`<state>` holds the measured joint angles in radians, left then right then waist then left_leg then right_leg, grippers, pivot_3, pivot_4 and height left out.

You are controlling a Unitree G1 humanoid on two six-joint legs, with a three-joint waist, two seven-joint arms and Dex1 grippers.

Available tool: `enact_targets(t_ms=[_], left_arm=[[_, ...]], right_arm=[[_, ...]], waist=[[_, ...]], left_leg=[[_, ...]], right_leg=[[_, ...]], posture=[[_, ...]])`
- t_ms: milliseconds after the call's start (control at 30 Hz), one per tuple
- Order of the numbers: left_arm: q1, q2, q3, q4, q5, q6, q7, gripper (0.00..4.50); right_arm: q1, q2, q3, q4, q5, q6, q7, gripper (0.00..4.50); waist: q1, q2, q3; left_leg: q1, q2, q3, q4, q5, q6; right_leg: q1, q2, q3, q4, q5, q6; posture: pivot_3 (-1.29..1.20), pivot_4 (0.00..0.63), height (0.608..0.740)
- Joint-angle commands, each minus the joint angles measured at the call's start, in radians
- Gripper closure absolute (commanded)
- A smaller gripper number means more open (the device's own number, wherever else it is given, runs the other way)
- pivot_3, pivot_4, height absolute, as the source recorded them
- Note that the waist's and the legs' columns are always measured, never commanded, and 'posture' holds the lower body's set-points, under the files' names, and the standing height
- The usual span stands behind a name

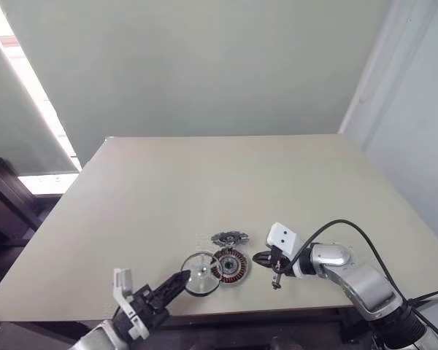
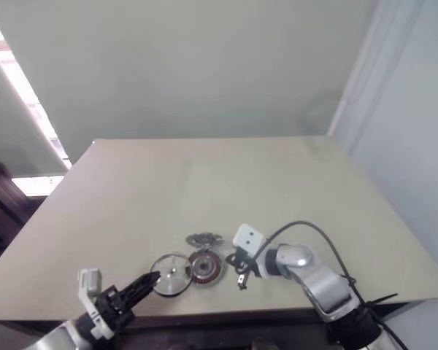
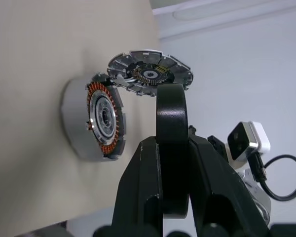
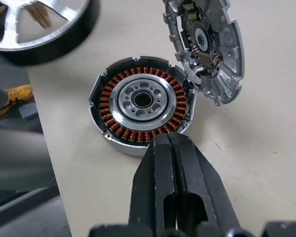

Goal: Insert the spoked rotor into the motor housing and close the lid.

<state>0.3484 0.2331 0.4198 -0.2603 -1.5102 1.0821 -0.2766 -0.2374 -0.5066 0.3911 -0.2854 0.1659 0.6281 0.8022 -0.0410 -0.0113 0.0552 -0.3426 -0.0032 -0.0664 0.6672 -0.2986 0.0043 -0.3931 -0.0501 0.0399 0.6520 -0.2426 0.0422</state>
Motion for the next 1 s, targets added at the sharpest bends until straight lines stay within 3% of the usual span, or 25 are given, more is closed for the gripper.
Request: enact_targets(t_ms=[33,333,600,1000], left_arm=[[-0.066,-0.059,-0.049,0.025,0.004,-0.071,0.019,4.16],[-0.15,-0.126,-0.146,0.193,0.168,-0.147,-0.02,4.16],[-0.208,-0.163,-0.153,0.31,0.259,-0.19,-0.044,4.16],[-0.183,-0.172,-0.166,0.296,0.285,-0.139,-0.042,4.16]], right_arm=[[-0.009,-0.015,-0.034,-0.022,0.01,-0.011,0.006,4.5],[0.016,-0.04,-0.051,-0.056,0.005,0.019,-0.015,4.5],[0.028,-0.045,-0.058,-0.075,0.006,0.028,-0.029,4.5],[0.027,-0.043,-0.063,-0.076,0.005,0.031,-0.046,4.5]], waist=[[0.005,0.0,0.0],[0.009,0.0,0.0],[0.009,0.0,0.0],[0.01,0.0,0.0]], left_leg=[[0.0,0.0,0.0,0.0,0.0,0.0],[-0.001,-0.001,0.003,0.0,0.0,0.0],[-0.001,-0.001,0.002,0.0,0.0,0.0],[0.0,-0.001,0.002,0.0,0.0,0.0]], right_leg=[[0.0,0.0,0.0,0.0,0.0,0.0],[0.0,0.001,0.0,-0.001,0.0,0.0],[0.001,0.001,0.0,-0.001,0.0,0.0],[0.001,0.001,0.0,-0.001,0.0,0.0]], posture=[[0.0,0.0,0.74],[0.0,0.0,0.74],[0.0,0.0,0.74],[0.0,0.0,0.74]])
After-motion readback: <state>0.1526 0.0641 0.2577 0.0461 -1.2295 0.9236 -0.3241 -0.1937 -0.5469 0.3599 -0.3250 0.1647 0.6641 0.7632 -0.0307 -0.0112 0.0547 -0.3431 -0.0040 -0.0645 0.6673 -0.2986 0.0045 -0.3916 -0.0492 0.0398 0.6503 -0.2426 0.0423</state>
